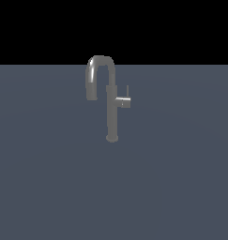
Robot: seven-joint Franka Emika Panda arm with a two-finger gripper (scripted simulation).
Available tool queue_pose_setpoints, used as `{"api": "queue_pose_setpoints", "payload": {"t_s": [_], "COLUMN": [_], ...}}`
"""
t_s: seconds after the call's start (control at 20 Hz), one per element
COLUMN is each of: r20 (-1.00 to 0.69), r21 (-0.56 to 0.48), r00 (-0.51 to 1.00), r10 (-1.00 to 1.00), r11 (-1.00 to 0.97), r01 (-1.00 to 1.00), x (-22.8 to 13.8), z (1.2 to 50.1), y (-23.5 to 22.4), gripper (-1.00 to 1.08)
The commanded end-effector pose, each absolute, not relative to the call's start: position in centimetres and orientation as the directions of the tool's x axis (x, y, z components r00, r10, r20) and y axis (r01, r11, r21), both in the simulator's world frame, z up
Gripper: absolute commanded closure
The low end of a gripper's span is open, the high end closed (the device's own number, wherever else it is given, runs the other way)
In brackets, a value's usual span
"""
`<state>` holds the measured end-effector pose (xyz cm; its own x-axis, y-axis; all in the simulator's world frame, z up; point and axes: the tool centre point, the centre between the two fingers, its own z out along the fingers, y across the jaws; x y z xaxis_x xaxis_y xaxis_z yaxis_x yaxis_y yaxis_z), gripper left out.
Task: Turn on the faucet by rotating a designated handle.
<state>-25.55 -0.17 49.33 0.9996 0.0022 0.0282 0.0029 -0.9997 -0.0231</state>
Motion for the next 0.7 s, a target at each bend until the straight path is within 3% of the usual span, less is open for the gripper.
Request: {"api": "queue_pose_setpoints", "payload": {"t_s": [0.0, 0.65], "r20": [0.028, -0.032], "r21": [-0.023, -0.090], "r00": [1.000, 0.997], "r10": [0.002, -0.067], "r11": [-1.000, -0.993], "r01": [0.003, -0.070], "x": [-25.5, -23.2], "z": [49.3, 49.0], "y": [-0.2, 0.0], "gripper": [1.08, 1.08]}}
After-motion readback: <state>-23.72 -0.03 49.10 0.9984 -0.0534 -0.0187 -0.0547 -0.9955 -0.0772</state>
